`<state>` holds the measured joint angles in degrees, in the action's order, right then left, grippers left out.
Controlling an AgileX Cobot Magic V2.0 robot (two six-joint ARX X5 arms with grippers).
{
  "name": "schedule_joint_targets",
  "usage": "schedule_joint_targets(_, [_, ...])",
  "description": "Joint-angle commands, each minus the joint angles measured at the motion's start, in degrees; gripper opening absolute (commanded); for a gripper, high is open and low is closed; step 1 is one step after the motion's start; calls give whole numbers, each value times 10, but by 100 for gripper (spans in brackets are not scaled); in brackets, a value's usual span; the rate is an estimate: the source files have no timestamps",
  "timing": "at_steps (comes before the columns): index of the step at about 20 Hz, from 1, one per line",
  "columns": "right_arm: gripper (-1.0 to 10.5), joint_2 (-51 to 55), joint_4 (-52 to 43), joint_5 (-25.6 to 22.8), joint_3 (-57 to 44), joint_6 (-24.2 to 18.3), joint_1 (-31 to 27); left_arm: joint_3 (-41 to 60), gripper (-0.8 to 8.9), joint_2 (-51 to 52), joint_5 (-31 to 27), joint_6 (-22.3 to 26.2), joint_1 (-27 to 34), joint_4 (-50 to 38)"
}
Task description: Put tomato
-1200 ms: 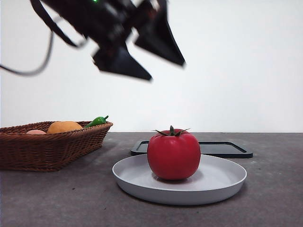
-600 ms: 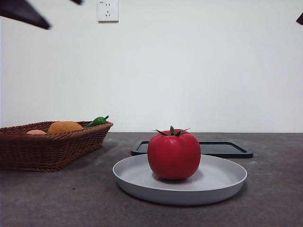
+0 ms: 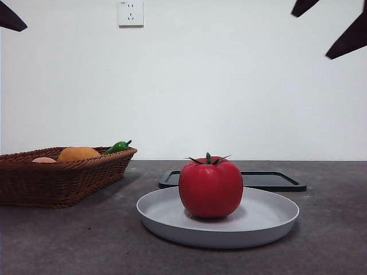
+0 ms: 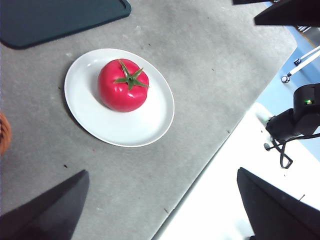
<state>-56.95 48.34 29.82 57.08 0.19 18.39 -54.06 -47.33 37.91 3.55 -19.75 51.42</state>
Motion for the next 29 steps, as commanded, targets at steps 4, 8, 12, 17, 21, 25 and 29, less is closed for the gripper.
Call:
schedule_joint_targets(4, [428, -51, -59, -11, 12, -6, 51, -10, 468, -3, 5, 16, -2, -2])
schedule_joint_targets(8, [434, -109, -126, -45, 12, -6, 87, -10, 468, -3, 5, 16, -2, -3])
schedule_joint_targets(12, [479, -186, -176, -75, 12, -6, 120, -10, 468, -3, 5, 16, -2, -3])
schedule_joint_targets(17, [498, -266, -220, -96, 12, -6, 153, -10, 468, -3, 5, 16, -2, -3])
schedule_joint_targets(21, [559, -308, -244, -156, 12, -6, 177, -10, 468, -3, 5, 16, -2, -3])
schedule_joint_targets(25, [559, -344, -272, -166, 12, -6, 187, -10, 468, -3, 5, 16, -2, -2])
schedule_joint_targets(29, [559, -373, -278, -166, 12, -6, 187, -10, 468, -3, 5, 16, -2, -2])
